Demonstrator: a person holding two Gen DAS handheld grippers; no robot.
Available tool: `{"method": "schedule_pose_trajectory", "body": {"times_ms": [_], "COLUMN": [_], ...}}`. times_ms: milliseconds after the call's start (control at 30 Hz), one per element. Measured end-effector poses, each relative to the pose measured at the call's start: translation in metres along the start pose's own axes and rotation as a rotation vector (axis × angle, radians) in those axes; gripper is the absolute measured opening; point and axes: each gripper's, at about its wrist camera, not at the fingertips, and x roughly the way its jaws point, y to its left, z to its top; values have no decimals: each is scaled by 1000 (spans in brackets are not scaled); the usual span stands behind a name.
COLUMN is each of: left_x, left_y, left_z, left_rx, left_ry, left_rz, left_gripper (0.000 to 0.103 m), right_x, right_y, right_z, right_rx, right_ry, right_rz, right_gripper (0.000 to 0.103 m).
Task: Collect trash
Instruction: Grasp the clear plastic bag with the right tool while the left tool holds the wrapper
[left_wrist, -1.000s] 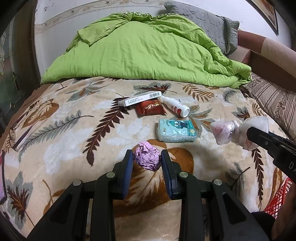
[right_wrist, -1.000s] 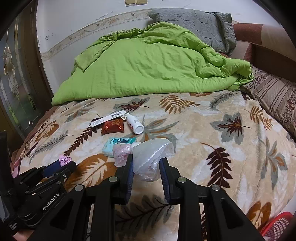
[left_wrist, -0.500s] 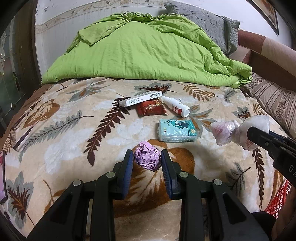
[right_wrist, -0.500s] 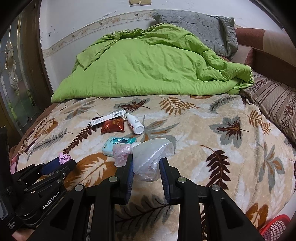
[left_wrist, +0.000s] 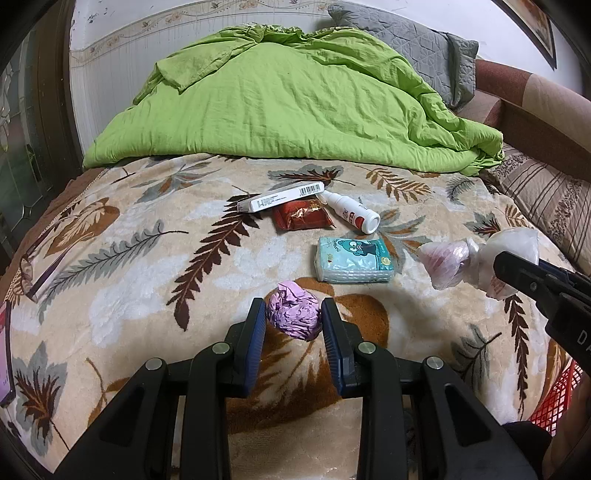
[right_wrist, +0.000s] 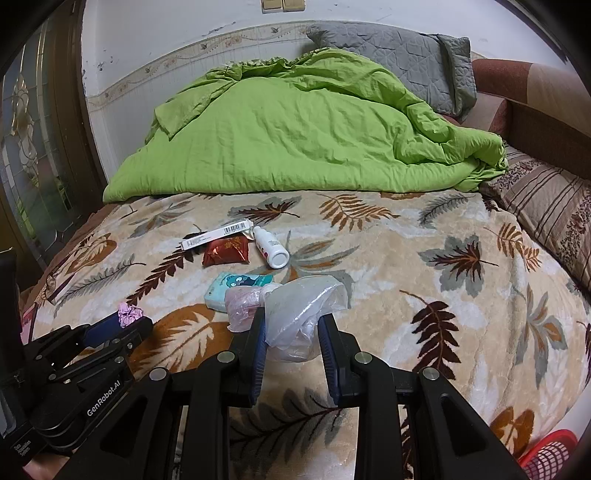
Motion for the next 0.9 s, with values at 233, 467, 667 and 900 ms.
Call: {"method": "schedule_pose_trajectory", "body": {"times_ms": [233,467,667,900], "left_x": [0,0,-1,-1], "left_y": [0,-1,-1,-1], "left_z": [-1,-1,-1,-1], "left_rx": [2,1,3,5], "left_ry": [-1,-2,-2,-2], "left_rz": [-1,0,1,4], "left_gripper": [29,29,29,29], "right_x": [-4,-10,-15,-21], "right_y": [-7,-14,-18,-27], "right_z": [1,1,0,-1], "right_rx": [32,43,48,67], "right_ry": [7,4,2,4], "right_rz": [-4,-15,-23,-29], "right_gripper": [29,29,29,29]}}
